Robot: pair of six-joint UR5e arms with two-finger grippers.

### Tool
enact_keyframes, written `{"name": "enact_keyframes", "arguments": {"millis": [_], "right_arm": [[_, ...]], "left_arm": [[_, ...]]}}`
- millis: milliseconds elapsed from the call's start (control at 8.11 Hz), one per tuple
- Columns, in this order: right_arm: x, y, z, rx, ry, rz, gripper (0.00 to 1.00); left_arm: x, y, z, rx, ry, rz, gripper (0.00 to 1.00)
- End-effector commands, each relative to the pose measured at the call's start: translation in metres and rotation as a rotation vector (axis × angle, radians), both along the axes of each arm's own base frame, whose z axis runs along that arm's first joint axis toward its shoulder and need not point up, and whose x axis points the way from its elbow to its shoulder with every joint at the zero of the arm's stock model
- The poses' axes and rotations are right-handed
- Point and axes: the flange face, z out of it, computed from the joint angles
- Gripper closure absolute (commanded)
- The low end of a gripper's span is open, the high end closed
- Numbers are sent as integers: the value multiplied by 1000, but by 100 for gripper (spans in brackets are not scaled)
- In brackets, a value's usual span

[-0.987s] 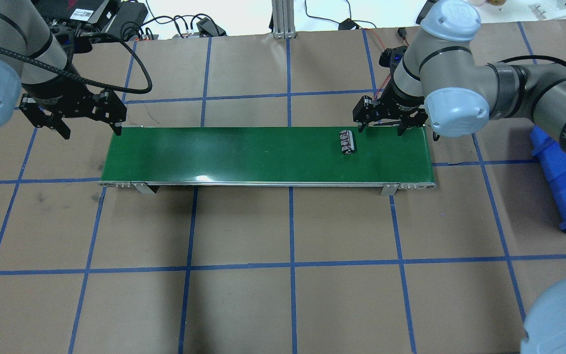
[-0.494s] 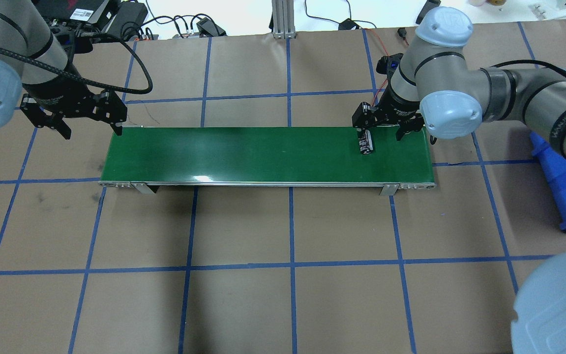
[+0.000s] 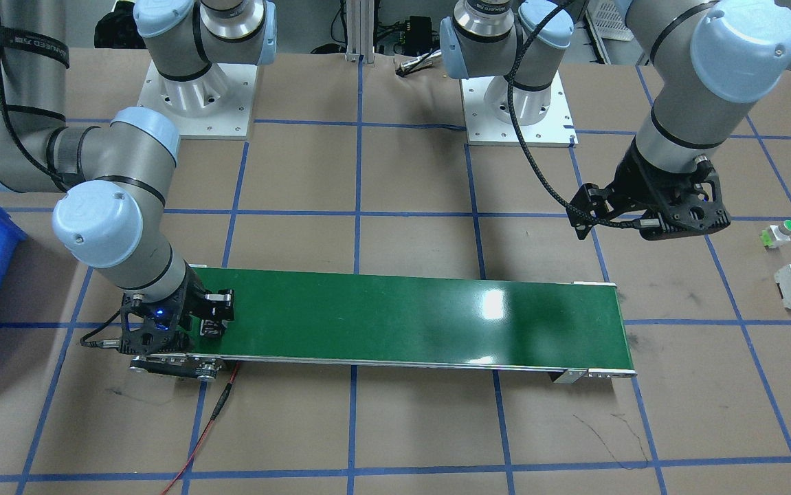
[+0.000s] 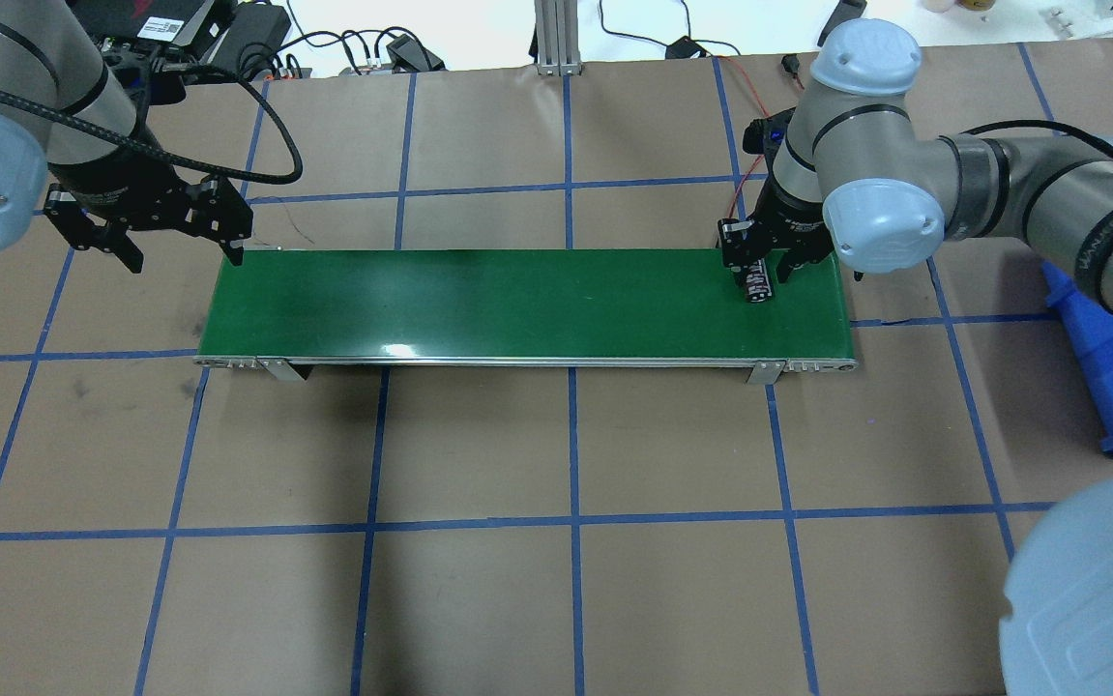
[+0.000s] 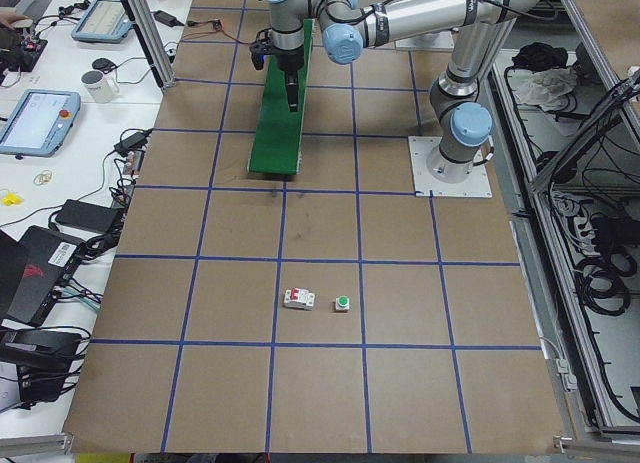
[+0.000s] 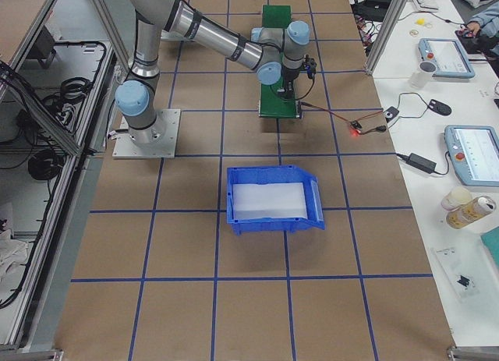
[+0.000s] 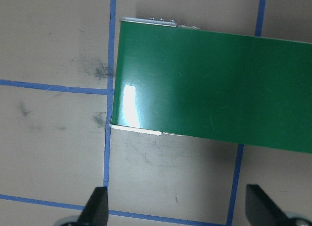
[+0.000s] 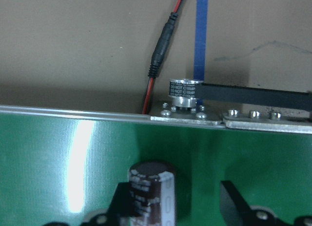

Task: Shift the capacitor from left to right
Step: 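Lower the right gripper and grasp the capacitor at the belt's far end, then lift the capacitor with the right gripper and drop it into the blue bin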

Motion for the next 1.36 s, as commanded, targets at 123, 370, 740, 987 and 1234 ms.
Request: {"name": "enact_keyframes", "arguments": {"millis": [123, 370, 740, 987, 1234], "right_arm": [[-13, -1, 13, 7, 54, -4, 100], [-45, -18, 65, -35, 71, -48, 100], [-182, -23, 126, -52, 129, -54, 100], [-301, -3, 127, -42, 149, 51, 100], [-385, 24, 123, -44, 155, 123, 100]], "left_arm": [[-1, -2, -1, 0, -1, -1, 0], [-15, -1, 3, -7, -1, -40, 0], [-26, 0, 0, -2, 0, -65, 0], [-26, 0, 1, -2, -3, -66, 0], [-26, 0, 1, -3, -3, -66, 0]]}}
